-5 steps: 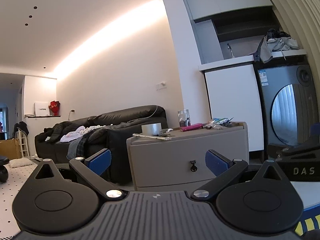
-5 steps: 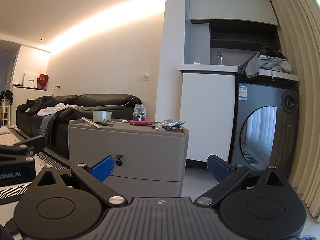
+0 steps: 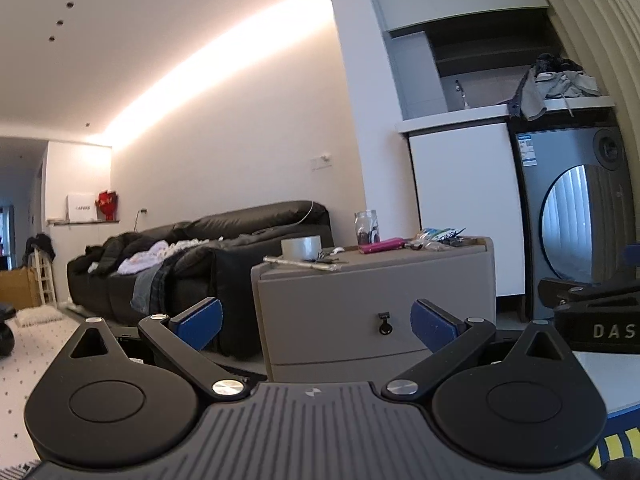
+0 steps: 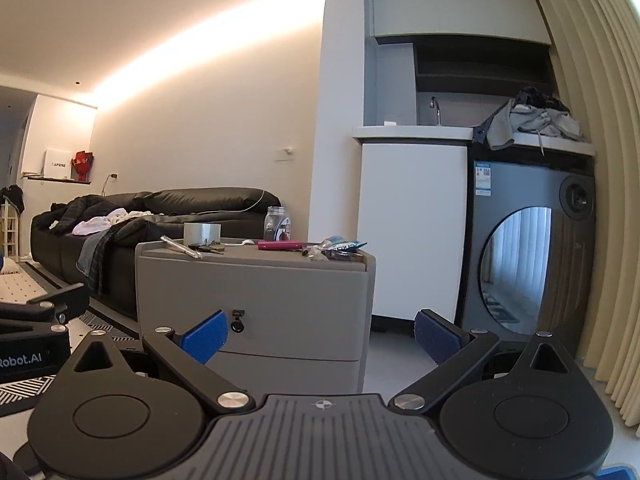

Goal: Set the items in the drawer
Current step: 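Move both tools toward the grey nightstand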

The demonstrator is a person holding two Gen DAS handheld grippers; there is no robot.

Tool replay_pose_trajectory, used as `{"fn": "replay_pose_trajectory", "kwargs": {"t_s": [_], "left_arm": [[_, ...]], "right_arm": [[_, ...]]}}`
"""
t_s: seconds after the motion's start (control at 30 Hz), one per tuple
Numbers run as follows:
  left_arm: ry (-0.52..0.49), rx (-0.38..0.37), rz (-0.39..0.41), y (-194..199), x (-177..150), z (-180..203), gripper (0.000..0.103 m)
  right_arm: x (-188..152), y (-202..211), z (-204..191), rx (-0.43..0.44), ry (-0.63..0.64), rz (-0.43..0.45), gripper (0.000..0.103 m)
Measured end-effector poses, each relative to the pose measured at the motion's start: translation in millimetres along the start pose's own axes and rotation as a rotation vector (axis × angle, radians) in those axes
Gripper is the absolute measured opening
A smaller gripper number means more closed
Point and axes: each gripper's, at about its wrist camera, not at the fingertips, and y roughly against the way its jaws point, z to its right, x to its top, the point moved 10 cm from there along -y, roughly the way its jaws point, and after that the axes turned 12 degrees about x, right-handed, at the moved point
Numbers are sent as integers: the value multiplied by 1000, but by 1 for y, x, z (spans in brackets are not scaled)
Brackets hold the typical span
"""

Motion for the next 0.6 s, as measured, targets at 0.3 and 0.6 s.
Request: {"fn": "replay_pose_trajectory", "kwargs": {"t_s": [0.3,0.6], "left_arm": [[26,13,-46,-10,-2,-9,103],[22,0,-57,-14,-5,-3,103]], "right_arm": [[-5,-4,4,3,-36,-20,101],[-3,-2,2,-4,-40,-14,101]]}}
